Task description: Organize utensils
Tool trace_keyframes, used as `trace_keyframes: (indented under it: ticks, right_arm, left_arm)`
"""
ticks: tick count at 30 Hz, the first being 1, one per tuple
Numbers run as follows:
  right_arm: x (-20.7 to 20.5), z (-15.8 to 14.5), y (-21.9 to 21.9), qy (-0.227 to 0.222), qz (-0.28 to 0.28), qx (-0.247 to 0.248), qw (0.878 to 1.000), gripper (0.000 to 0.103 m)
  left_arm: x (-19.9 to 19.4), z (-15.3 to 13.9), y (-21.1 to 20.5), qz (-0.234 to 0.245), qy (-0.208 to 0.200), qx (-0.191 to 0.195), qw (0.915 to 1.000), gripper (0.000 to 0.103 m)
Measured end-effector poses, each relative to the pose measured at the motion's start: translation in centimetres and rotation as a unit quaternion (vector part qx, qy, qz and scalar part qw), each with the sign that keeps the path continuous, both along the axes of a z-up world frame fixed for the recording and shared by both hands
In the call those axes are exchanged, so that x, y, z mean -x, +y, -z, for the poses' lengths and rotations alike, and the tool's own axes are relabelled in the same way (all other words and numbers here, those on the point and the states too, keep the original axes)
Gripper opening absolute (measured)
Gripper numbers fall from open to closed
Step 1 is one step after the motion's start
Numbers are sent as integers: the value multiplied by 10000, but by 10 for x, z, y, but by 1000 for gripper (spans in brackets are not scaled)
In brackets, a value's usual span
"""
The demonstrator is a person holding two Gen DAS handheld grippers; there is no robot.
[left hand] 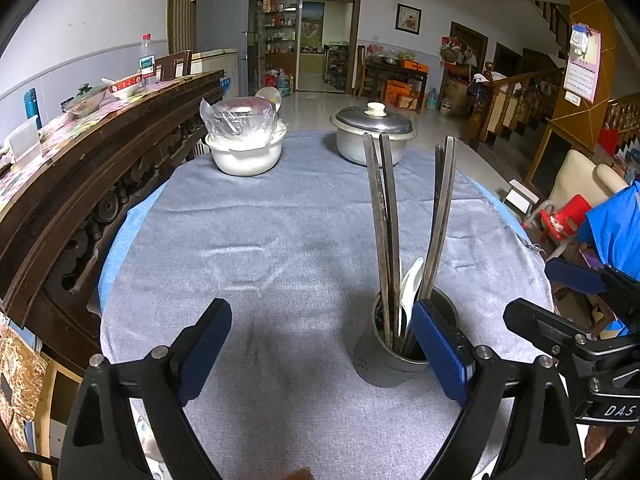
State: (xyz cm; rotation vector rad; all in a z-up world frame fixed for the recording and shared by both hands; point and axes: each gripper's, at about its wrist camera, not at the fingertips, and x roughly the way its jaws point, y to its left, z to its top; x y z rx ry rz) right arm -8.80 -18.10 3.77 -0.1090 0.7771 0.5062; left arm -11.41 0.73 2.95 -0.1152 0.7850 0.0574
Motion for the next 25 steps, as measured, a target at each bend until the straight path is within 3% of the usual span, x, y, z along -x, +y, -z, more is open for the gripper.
trace_keyframes:
  ticks: [19,21,25]
  right_arm:
    - [-2,4,-6,31,66,49,10000,88]
    - [-2,4,-6,37,68,44,10000,88]
    - [-3,4,-6,60,77,31,9999,88]
  left_arm:
    - [0,-2,-5,87,-117,-27,9999,92]
    - [1,-3,-7,105,-182,-65,9998,101]
    - [2,-6,-10,146,-253,-123,9995,101]
